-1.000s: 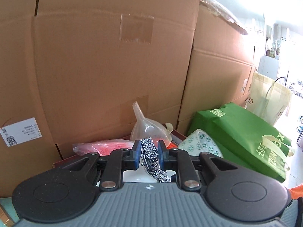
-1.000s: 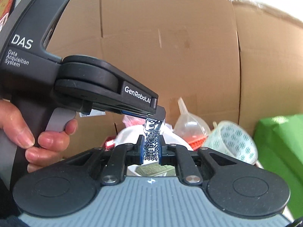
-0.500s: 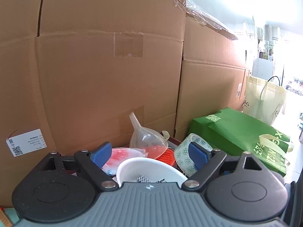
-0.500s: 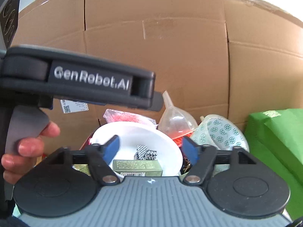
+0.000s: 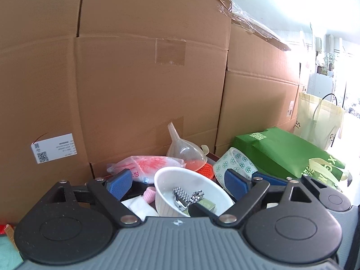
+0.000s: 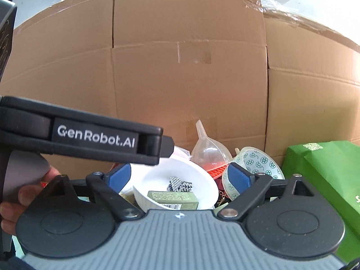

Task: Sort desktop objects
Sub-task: 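Open the left tool to drop the watch into the brown box, then move both tools back over the table toward the gold-brown box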

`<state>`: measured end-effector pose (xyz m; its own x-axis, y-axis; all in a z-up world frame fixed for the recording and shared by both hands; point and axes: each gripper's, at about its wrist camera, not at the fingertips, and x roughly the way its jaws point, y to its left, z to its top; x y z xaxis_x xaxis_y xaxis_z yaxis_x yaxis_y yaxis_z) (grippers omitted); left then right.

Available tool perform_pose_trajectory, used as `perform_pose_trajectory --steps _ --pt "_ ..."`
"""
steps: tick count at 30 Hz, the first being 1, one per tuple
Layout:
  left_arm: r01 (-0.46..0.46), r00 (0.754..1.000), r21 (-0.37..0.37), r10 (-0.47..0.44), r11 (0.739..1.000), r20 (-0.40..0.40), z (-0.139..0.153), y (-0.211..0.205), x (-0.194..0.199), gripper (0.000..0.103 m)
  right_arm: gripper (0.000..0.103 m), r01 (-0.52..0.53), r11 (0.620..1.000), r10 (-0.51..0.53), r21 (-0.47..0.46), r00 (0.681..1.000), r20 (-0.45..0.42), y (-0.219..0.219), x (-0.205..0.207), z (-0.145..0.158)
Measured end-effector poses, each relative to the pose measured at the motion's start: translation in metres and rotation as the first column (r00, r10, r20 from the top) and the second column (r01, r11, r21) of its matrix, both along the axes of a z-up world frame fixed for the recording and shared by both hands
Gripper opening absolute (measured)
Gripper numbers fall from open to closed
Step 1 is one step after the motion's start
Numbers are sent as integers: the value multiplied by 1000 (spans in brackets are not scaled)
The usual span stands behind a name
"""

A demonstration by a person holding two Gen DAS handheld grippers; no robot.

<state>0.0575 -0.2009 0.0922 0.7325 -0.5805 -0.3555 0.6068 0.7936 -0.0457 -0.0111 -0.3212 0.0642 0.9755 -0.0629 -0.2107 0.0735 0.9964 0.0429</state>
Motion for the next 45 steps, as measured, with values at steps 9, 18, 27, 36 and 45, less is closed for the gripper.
perform_pose_trajectory --steps 9,18,27,36,45 --pt "-29 1000 -41 29 999 4 -6 30 -30 92 101 -19 999 20 -41 999 30 25 -27 12" --pt "-134 991 -114 133 984 -14 -23 84 -57 96 101 -98 985 103 -144 994 26 77 -40 8" --pt "-269 963 -188 265 945 -50 -45 143 -71 97 101 -192 954 197 -230 980 -4 135 -38 -3" --pt "-343 935 -201 312 918 -172 -66 190 -73 98 101 -273 919 274 -285 961 -37 183 -40 -21" --pt "-485 857 -94 451 870 -249 -88 225 -61 100 101 -383 900 359 -209 922 -144 217 -21 -47"
